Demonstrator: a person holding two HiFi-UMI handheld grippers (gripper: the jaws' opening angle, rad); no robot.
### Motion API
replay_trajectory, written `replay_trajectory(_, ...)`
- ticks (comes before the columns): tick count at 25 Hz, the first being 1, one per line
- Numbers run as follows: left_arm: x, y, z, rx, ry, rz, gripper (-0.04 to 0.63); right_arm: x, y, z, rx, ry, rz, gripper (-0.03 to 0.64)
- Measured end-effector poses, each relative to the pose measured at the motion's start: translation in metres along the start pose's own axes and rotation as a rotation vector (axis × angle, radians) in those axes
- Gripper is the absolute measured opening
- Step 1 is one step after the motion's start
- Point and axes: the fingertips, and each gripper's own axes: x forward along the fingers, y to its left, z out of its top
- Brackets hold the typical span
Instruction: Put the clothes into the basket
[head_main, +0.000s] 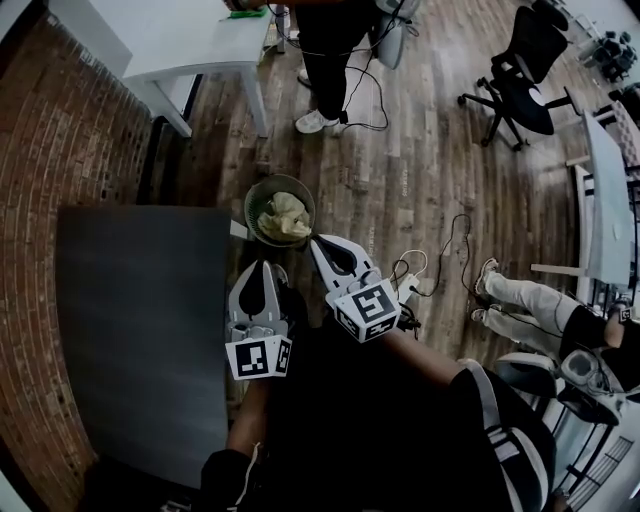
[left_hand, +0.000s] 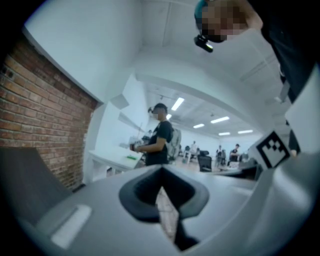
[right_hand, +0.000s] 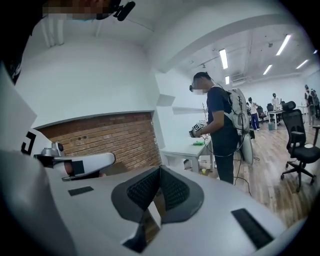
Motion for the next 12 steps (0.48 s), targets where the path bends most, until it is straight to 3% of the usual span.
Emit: replay_trajectory(12, -0.012, -0.015, 0.004, 0.012, -0.022, -0.006, 0.005, -0.019, 0.008, 0.0, -0.029, -0.001, 0.031, 0.006)
